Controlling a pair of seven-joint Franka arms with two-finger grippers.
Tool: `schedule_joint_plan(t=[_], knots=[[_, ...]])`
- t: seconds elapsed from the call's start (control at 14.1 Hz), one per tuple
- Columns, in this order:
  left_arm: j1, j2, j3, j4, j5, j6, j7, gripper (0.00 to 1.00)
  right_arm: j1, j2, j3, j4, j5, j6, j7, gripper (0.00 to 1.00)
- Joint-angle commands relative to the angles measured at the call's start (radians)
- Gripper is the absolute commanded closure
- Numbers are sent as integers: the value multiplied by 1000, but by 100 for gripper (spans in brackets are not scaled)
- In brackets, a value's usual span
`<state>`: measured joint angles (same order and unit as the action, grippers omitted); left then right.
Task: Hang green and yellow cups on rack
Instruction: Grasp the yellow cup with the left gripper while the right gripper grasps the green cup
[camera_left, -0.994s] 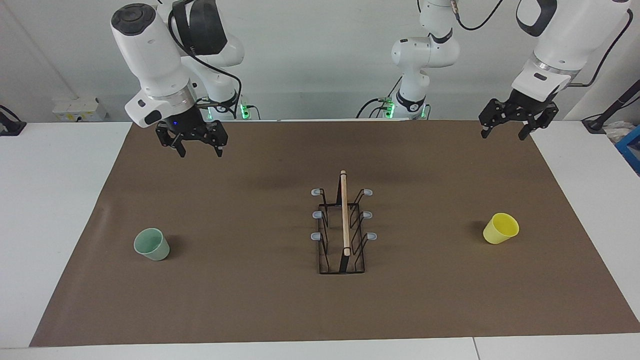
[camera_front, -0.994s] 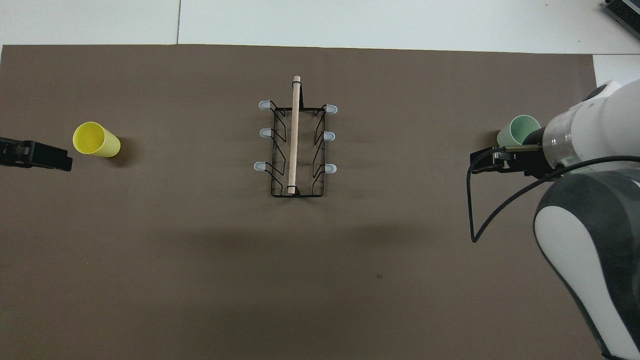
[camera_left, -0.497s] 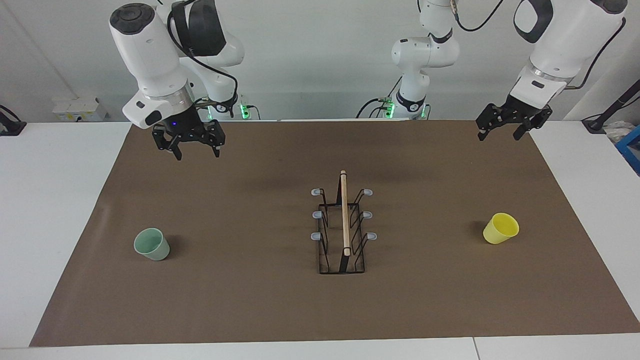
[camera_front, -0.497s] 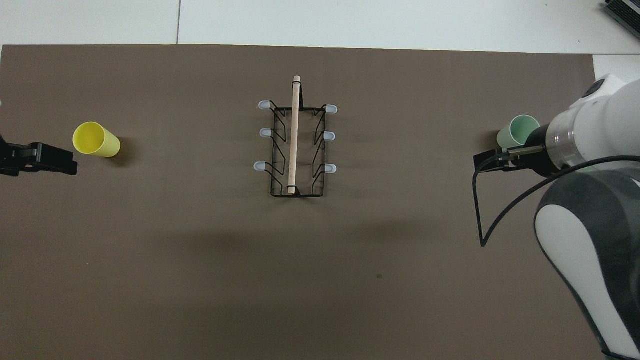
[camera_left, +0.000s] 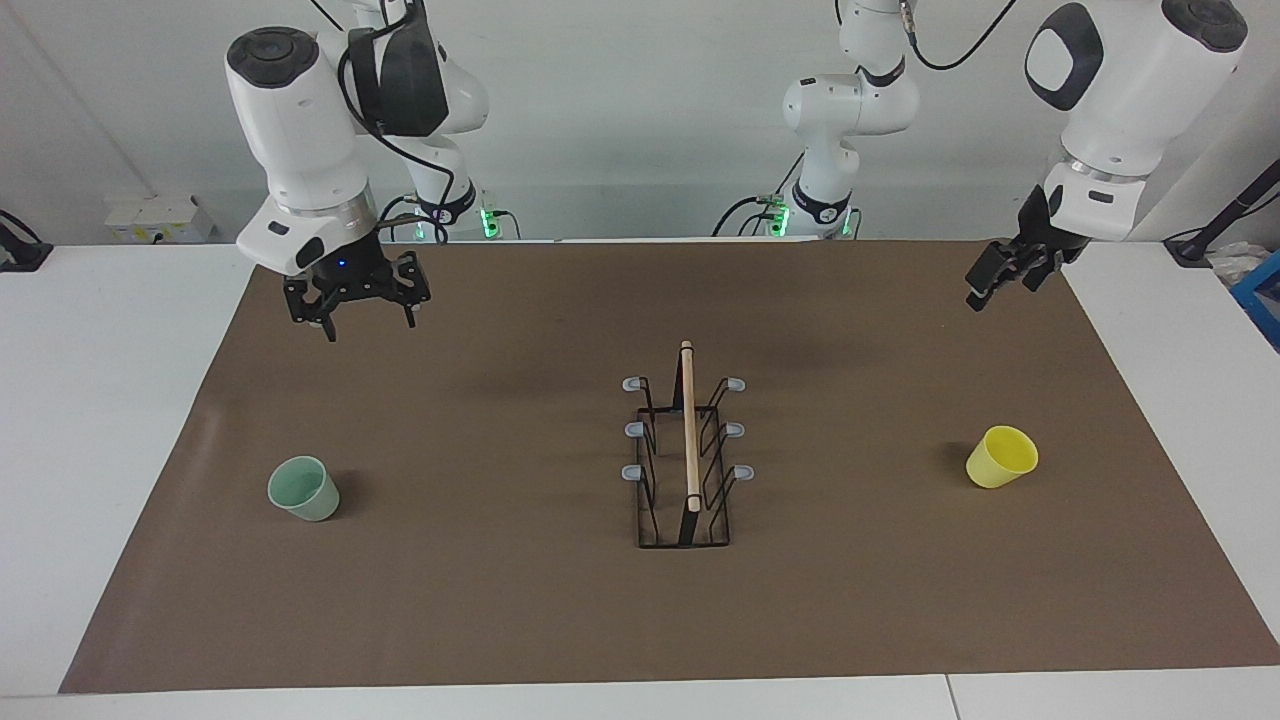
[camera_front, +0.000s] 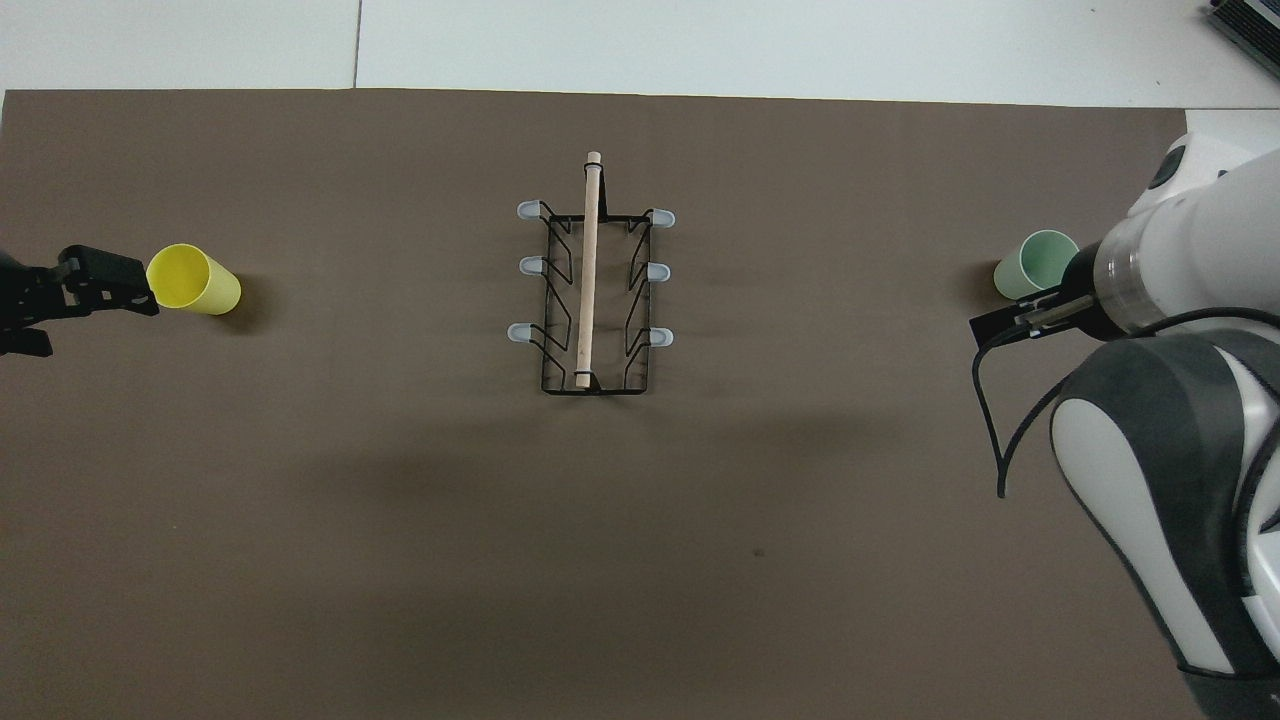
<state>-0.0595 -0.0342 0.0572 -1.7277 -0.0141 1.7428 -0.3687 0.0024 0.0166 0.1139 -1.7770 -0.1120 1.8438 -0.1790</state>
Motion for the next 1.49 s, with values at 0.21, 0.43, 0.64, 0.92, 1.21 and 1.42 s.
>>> schedule_joint_plan(t=[0.21, 0.43, 0.64, 0.92, 1.21, 1.42], knots=[[3, 121, 96, 37, -179, 27, -120, 0, -12, 80, 6, -18, -148, 25, -169, 0], [4, 218, 145, 92, -271, 41, -240, 0, -2, 120, 7, -15, -230, 9, -215, 0], [-2, 312, 217, 143, -397, 49, -355, 0, 1, 158, 9, -10, -343, 6, -276, 0], [7, 420, 298, 190, -594, 84, -525, 0, 11, 184, 13, 1, -426, 2, -332, 0], [81, 516, 358, 189, -777, 149, -590, 0, 68, 155, 21, -45, -591, -37, -593, 0], [121, 537, 360, 130, -894, 240, -621, 0, 97, 180, 23, -58, -777, -14, -786, 0]])
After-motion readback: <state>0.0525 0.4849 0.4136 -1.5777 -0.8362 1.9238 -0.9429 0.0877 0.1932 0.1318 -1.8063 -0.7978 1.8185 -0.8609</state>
